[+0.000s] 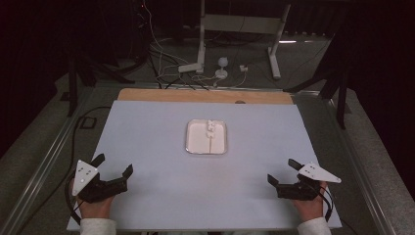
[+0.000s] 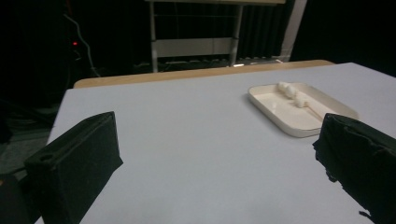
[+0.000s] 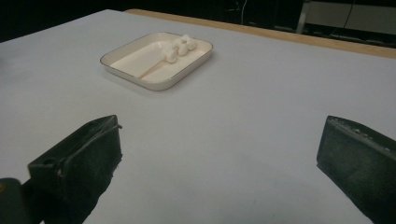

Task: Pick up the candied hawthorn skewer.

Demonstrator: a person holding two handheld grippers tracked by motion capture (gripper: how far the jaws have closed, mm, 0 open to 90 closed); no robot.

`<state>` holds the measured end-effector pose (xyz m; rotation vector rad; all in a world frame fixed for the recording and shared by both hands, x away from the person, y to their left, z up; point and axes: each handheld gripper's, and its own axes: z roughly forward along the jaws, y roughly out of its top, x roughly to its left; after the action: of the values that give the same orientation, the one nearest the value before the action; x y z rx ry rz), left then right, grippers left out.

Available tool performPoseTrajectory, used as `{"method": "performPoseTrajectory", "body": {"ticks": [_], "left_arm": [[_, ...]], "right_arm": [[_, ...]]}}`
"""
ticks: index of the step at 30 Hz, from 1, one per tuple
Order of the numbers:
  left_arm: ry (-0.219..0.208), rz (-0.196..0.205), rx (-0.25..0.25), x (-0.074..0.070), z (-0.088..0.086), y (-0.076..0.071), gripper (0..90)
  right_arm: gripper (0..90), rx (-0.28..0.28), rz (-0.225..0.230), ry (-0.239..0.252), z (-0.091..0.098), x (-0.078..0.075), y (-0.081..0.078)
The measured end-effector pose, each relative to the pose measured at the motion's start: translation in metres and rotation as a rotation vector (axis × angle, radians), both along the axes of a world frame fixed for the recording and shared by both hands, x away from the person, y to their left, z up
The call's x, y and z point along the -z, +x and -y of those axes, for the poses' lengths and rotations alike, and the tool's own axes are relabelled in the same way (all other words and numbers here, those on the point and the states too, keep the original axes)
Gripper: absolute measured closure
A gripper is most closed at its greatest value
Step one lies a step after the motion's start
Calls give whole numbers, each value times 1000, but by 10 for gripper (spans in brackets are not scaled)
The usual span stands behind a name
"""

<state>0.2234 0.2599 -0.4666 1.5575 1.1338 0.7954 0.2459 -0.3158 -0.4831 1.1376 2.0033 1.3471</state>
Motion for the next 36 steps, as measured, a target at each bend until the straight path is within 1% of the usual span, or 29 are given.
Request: {"method": "performPoseTrajectory", "body": {"ticks": [2,7,10,11,13,16,17,18,19,20,21,23,24,26,27,30,31,32,33,36], "left_arm": [[-5,-7,-1,0,0,0,7],[5,-20,-4,2,1,2,7],[-3,-26,-6,2,0,4,7],[-18,-32,-5,2,0,8,7],[-28,-45,8,1,0,13,7],[-32,-57,33,-3,4,22,7],[-32,-57,33,-3,4,22,7],[-47,-63,59,-6,6,29,7],[-47,-63,59,-6,6,29,7],[-58,-65,72,-8,8,33,7],[-67,-67,86,-12,12,42,7],[-70,-67,103,-15,17,50,7],[-70,-67,103,-15,17,50,7],[-74,-72,123,-17,24,59,7],[-67,-82,145,-18,31,68,7],[-63,-104,182,-17,43,82,7],[-63,-104,182,-17,43,82,7],[-54,-117,204,-15,52,91,7],[-54,-117,204,-15,52,91,7],[-28,-145,233,-13,68,104,7]], "right_arm": [[0,5,-5,4,1,0,-1],[0,11,-5,2,1,1,-1],[0,17,-6,3,1,1,-1],[0,19,-7,2,1,2,0],[0,24,-7,0,1,3,0],[0,29,-14,-4,1,4,1],[0,29,-15,-2,1,4,1],[0,30,-16,-3,1,4,1],[0,31,-16,-6,1,5,2],[0,32,-17,-6,1,5,2],[0,32,-17,-5,1,5,2],[0,30,-17,-6,1,5,2],[0,29,-18,-7,1,5,2],[0,28,-18,-9,0,5,2],[0,27,-19,-9,0,5,3],[0,23,-21,-12,0,6,3],[0,23,-21,-14,0,6,3],[0,23,-21,-14,0,6,3],[0,23,-21,-14,0,6,3],[0,25,-24,-14,0,6,3]]}}
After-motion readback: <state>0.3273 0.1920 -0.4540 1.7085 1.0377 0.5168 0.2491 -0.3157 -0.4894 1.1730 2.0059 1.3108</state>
